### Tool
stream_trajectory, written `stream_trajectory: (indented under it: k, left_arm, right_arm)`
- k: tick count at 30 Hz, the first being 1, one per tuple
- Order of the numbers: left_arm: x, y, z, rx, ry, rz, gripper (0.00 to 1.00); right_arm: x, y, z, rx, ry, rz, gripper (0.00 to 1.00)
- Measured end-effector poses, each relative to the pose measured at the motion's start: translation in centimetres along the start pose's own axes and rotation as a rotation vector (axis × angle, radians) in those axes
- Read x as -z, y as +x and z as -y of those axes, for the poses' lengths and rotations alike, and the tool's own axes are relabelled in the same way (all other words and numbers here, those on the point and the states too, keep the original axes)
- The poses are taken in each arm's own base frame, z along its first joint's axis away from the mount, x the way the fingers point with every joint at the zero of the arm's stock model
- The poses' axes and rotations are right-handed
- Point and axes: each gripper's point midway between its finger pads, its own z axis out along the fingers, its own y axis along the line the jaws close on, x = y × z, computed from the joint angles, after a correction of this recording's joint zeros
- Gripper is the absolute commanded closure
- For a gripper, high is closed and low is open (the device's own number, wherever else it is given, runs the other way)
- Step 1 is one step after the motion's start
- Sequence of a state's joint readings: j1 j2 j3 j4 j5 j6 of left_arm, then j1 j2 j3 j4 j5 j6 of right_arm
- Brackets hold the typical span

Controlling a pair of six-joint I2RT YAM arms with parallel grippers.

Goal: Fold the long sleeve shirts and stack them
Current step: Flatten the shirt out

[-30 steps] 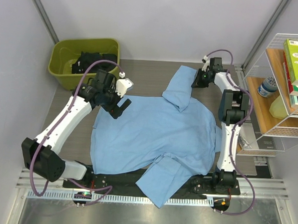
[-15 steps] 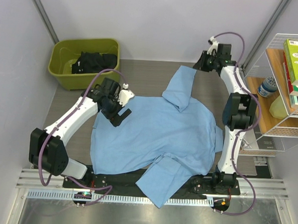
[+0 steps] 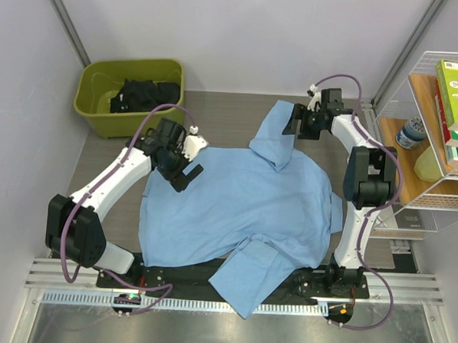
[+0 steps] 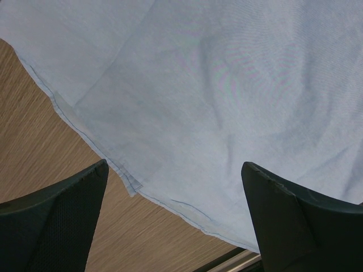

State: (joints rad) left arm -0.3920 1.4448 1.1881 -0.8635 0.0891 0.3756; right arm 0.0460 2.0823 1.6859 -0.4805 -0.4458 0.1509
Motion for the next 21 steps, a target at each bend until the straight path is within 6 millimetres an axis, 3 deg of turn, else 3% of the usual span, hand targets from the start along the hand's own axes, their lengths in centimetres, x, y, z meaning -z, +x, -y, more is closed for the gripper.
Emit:
stream_trajectory:
  k: [7, 14, 16, 19, 20, 21]
  left_arm:
    - [0.0, 0.1, -0.2, -0.005, -0.010, -0.004, 0.00]
    - [0.1, 0.1, -0.5, -0.025, -0.021, -0.009, 0.00]
    - [0.1, 0.2, -0.6, -0.028, -0.024, -0.011, 0.00]
    - [0.1, 0.2, -0.6, -0.031, -0.027, -0.012, 0.00]
    - [0.1, 0.2, -0.6, -0.033, -0.027, -0.013, 0.00]
    - [0.1, 0.2, -0.6, -0.034, -0.027, -0.013, 0.00]
  right_arm:
    - [-1.5, 1.7, 1.4, -0.071, 0.035, -0.038, 0.33]
    - [-4.3, 4.1, 2.5, -0.166, 0.020, -0.101, 0.44]
    - [-4.5, 4.1, 2.2, -0.189, 0.003, -0.101, 0.62]
    - [-5.0, 4.3, 1.8, -0.221, -0.028, -0.106, 0.77]
    - [-5.1, 4.4, 1.7, -0.233, -0.039, -0.111, 0.92]
    - [-5.2, 4.5, 1.5, -0.246, -0.052, -0.115, 0.97]
